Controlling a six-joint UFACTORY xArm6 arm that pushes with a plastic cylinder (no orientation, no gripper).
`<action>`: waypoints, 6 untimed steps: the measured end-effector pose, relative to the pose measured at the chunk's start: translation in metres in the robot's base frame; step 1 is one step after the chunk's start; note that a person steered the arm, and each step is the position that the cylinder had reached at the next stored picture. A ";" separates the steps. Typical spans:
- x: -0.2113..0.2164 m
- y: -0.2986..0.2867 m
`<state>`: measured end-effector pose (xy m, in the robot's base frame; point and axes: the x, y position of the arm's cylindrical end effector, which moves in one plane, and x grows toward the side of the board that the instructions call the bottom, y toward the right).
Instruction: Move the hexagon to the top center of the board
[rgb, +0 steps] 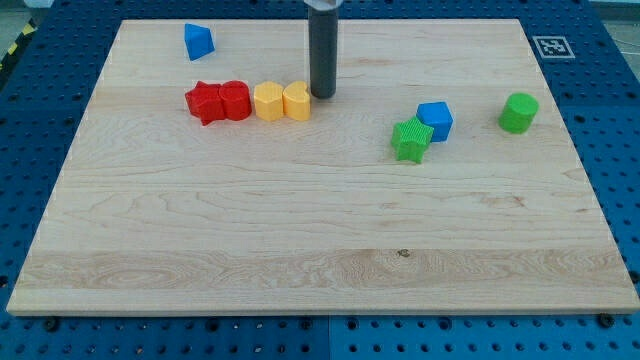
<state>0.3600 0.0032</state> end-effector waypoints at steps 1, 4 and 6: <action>0.041 0.001; 0.060 -0.057; -0.002 -0.064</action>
<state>0.3576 -0.0611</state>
